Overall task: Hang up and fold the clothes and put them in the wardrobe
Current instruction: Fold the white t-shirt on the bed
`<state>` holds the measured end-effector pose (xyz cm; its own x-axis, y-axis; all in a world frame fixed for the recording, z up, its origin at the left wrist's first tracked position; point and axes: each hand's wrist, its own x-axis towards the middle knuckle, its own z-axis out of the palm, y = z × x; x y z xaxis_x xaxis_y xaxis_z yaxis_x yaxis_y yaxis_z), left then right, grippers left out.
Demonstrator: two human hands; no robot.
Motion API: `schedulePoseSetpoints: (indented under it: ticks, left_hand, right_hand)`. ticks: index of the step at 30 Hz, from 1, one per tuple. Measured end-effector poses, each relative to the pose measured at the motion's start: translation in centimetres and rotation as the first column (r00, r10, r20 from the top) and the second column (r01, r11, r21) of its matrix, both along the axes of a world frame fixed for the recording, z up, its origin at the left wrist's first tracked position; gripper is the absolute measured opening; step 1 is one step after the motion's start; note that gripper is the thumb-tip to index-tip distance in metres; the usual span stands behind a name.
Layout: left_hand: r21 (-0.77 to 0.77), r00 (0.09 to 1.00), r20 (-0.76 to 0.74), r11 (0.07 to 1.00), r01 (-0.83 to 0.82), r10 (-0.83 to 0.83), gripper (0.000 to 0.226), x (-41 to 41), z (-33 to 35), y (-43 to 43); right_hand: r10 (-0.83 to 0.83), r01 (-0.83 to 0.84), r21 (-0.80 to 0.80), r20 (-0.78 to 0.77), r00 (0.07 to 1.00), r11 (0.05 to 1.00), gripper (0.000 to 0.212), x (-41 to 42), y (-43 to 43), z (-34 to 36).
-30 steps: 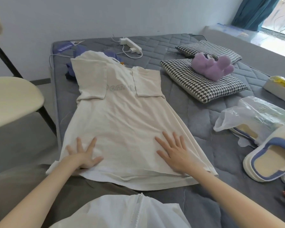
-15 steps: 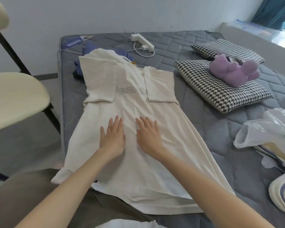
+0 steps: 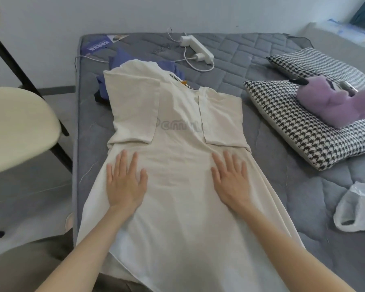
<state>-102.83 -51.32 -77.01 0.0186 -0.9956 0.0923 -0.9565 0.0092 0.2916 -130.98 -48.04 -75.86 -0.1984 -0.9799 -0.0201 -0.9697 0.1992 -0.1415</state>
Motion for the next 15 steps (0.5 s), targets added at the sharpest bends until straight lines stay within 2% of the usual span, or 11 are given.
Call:
schedulePoseSetpoints:
  ticks: [3,6,9,11,13,15]
  left_hand:
    - [0.002,0.997,0.013,0.997,-0.080,0.080,0.063,-0.2,-0.1,-0.3]
    - [0.066,0.995,0.026,0.993,-0.094,0.093,0.065,-0.3,0.2,-0.4]
    - [0.098,0.997,-0.007,0.992,-0.082,0.083,0.061,-0.2,1.6,-0.7]
    - [-0.021,0.996,-0.067,0.998,-0.059,0.057,0.044,0.3,3.0,-1.3]
    - [-0.115,0.993,-0.114,0.992,-0.050,0.037,0.029,0.7,4.4,-2.4]
    - [-0.144,0.992,-0.128,0.989,-0.016,-0.002,0.030,0.7,6.1,-4.1]
  right_hand:
    - [-0.063,0.064,-0.019,0.035,0.997,0.998,0.051,-1.3,-0.4,0.1]
    - [-0.069,0.072,-0.058,0.055,0.996,0.996,0.049,-1.0,-0.4,0.1]
    - [-0.058,0.082,-0.232,0.110,0.992,0.969,0.036,-0.8,-0.3,1.1]
    - [-0.043,0.099,-0.366,0.158,0.986,0.925,0.025,-1.2,-1.1,2.4]
    - [-0.053,0.130,-0.393,0.201,0.978,0.910,0.022,-1.4,-2.5,4.0]
    - [-0.028,0.105,-0.382,0.203,0.979,0.918,0.023,-1.6,-4.7,5.5]
